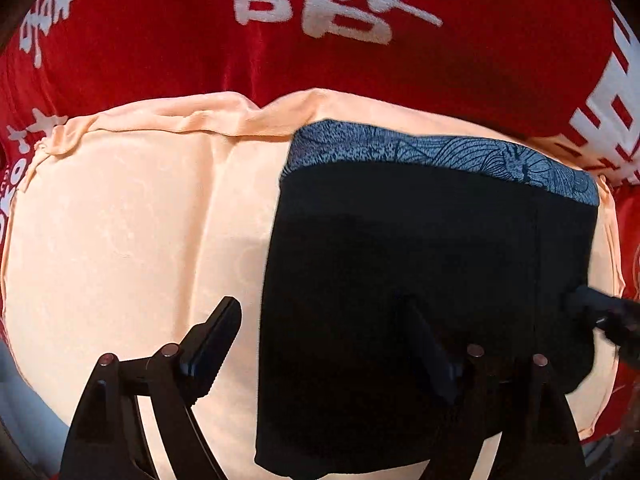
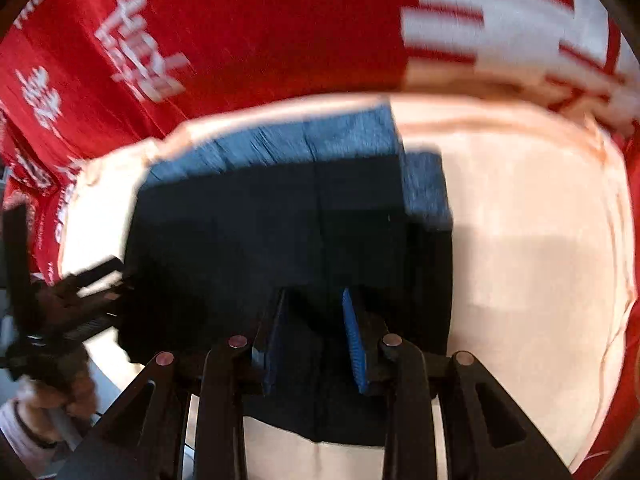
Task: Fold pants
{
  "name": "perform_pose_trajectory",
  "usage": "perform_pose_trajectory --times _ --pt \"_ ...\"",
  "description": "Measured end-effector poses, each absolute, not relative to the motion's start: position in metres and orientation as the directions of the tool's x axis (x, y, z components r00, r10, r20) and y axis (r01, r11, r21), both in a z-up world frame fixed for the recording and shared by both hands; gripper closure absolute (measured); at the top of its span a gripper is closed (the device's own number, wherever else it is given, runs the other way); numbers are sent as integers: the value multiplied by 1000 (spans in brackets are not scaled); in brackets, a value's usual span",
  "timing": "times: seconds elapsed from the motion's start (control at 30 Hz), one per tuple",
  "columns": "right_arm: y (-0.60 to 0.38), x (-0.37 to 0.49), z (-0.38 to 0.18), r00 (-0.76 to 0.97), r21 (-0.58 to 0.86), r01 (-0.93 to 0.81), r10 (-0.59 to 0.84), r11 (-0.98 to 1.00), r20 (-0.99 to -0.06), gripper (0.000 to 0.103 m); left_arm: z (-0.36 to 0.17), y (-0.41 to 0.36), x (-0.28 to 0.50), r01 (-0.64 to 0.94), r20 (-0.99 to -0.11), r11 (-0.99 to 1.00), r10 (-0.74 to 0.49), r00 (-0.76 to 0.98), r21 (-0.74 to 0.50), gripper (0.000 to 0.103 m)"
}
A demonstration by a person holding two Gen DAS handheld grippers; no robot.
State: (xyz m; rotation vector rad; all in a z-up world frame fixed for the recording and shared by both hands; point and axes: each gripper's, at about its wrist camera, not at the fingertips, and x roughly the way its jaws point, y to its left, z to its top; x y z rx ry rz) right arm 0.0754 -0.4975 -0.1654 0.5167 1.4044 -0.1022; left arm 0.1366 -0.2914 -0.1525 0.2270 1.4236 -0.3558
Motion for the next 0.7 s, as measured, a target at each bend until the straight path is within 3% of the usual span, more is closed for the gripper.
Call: perform_pose_trajectory --times 0.13,0.37,0.5,0.57,0.7 --pt "-496 70 -162 183 281 365 228 887 -956 72 -153 -289 138 375 -989 926 -97 116 -47 11" --pt "-490 64 -154 172 255 376 203 891 -964 70 -153 -284 141 363 -989 930 -106 107 -61 10" --pt "-489 54 -149 179 242 383 186 891 -966 59 -154 -284 141 370 -988 927 -104 115 -55 9" --pt "-484 53 -147 177 222 372 166 901 -970 58 -156 -283 142 368 -989 929 -91 120 -40 2" --pt "-478 50 -148 160 187 338 139 922 -977 53 -155 -283 140 354 -990 934 -97 105 -54 1"
